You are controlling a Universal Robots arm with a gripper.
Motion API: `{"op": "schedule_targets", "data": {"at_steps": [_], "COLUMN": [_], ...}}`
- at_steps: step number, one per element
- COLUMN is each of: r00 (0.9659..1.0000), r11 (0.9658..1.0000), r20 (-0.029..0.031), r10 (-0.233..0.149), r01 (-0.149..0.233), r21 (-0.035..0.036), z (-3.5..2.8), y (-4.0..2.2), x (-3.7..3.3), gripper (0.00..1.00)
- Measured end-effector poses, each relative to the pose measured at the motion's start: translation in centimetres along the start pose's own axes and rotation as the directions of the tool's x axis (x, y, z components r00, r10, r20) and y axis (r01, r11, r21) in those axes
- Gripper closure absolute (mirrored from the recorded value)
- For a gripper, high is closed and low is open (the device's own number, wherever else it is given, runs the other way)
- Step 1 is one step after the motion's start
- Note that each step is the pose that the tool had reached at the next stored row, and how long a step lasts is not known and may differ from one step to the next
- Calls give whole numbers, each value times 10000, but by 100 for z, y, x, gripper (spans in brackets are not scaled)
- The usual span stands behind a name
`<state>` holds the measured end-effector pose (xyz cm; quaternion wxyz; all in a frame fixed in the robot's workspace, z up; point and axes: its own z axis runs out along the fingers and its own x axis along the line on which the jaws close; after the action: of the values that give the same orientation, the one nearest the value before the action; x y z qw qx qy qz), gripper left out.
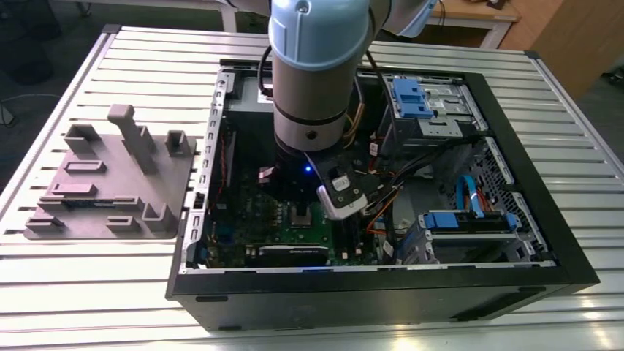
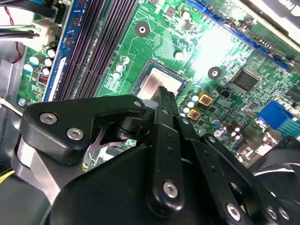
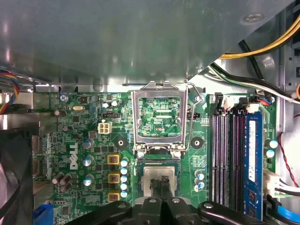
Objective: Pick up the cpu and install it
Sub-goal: 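Close the cpu cover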
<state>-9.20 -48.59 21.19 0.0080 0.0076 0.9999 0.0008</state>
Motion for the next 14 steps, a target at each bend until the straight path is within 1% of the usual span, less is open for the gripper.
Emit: {"op": "schedule_targets", "data": {"at_steps": [12,14], "r00": [10000,10000], "r11": [10000,10000], "r20": [0,-2], "r10": [0,-1], "r01": [0,1], "r21": [2,5], "z": [-8,-26], "y": [0,-1], "x": [3,3], "gripper": [90,90]}}
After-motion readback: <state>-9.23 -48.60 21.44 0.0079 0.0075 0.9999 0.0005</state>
